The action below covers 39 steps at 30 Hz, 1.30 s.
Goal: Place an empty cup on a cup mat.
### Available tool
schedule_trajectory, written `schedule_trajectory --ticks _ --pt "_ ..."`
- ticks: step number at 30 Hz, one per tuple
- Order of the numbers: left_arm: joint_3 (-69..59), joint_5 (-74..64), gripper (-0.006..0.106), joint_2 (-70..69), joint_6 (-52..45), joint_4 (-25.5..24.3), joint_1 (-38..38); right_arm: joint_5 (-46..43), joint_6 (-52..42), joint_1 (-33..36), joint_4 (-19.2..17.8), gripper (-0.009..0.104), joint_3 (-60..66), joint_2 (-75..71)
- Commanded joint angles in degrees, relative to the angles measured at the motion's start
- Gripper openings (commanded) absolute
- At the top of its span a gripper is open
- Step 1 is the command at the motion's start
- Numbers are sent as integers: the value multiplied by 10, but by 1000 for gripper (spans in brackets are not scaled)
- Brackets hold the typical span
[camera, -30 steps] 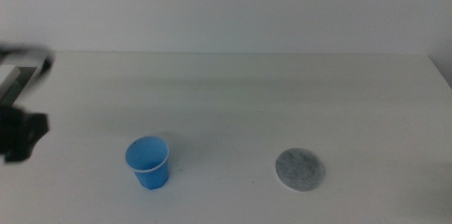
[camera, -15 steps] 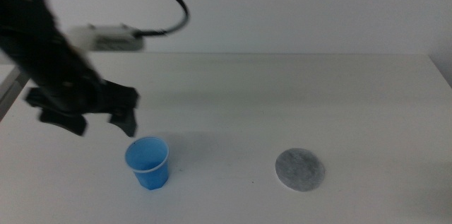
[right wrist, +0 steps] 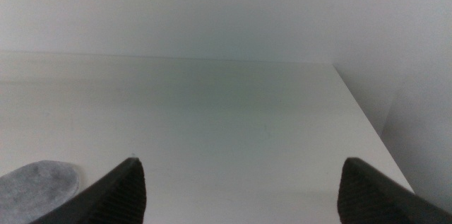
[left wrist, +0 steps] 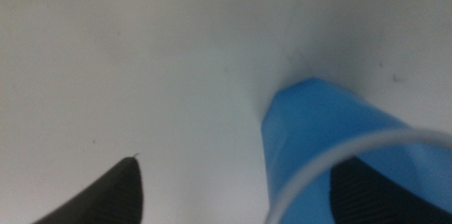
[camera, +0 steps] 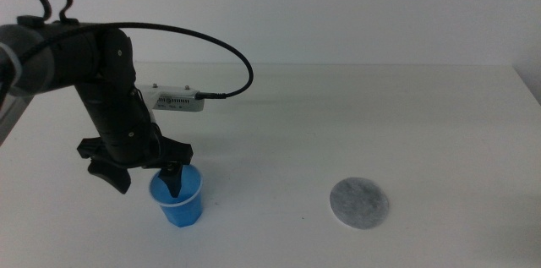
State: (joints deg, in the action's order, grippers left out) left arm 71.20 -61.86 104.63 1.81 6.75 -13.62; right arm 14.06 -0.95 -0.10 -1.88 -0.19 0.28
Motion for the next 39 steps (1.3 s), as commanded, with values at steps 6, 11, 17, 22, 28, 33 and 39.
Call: schedule_trajectory --ticks 6,11,17,22,28,33,39 --pt "0 12 28 1 2 13 -1 -4 -2 1 -3 93 2 -3" --pt "18 -3 -2 1 20 25 -7 -4 -2 1 -3 93 2 -3" --pt "177 -72 -2 15 122 -63 -102 -4 -2 1 -3 93 2 -3" --pt "310 -81 -2 83 124 -9 -170 -4 -2 1 -3 93 2 -3" --pt "381 -71 -2 159 166 -2 -242 -4 -2 1 -3 93 2 -3" --pt "387 -57 -2 190 165 18 -276 -4 -2 1 -3 93 2 -3" --pt "387 -49 -2 202 165 30 -300 -4 -2 1 -3 93 2 -3"
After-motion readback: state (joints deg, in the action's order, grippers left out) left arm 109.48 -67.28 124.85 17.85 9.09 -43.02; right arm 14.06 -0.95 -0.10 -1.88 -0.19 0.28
